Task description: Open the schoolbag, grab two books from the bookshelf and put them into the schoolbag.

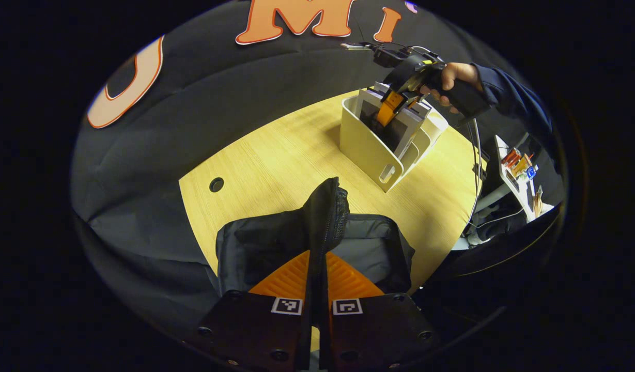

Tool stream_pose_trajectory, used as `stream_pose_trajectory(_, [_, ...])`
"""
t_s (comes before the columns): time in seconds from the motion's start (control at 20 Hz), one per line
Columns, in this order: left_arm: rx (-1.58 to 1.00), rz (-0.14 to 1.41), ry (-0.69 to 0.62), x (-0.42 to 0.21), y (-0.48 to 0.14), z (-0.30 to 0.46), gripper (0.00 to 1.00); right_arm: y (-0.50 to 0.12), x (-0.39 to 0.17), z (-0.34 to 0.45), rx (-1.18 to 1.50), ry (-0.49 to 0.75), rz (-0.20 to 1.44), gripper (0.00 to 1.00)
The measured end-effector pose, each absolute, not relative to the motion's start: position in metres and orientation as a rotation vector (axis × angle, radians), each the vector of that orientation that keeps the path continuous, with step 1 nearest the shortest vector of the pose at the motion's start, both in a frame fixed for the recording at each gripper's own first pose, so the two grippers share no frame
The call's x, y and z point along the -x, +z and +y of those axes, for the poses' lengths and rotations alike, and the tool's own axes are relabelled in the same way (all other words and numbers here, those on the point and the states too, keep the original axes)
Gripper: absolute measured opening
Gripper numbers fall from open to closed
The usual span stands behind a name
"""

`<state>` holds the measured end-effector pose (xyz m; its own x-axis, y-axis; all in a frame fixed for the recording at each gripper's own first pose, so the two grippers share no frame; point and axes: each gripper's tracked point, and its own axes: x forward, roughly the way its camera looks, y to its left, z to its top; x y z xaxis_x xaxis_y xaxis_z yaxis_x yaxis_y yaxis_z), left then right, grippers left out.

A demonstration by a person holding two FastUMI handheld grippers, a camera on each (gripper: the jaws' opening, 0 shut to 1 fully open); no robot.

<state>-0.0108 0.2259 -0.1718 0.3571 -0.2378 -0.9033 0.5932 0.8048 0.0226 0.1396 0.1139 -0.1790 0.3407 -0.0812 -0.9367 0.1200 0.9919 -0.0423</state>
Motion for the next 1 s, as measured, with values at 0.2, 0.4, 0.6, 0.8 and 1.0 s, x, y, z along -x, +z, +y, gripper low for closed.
stream_pose_trajectory(0.2, [-0.362, 1.086, -0.558, 0.013, -0.176, 0.222, 0.07, -0.151, -0.122, 0.11, -0.082, -0.123, 1.181, 0.44])
stream_pose_trajectory(0.4, [-0.372, 1.089, -0.554, 0.016, -0.178, 0.223, 0.07, -0.118, -0.092, 0.106, -0.105, -0.091, 1.148, 0.37])
stream_pose_trajectory(0.6, [-0.377, 1.095, -0.552, 0.018, -0.181, 0.222, 0.07, -0.092, -0.054, 0.1, -0.135, -0.077, 1.111, 0.36])
stream_pose_trajectory(0.8, [-0.38, 1.097, -0.549, 0.019, -0.184, 0.222, 0.07, -0.078, -0.011, 0.098, -0.196, -0.055, 1.079, 0.36])
stream_pose_trajectory(1.0, [-0.364, 1.099, -0.546, 0.018, -0.187, 0.221, 0.07, -0.075, 0.036, 0.09, -0.27, -0.048, 1.064, 0.35])
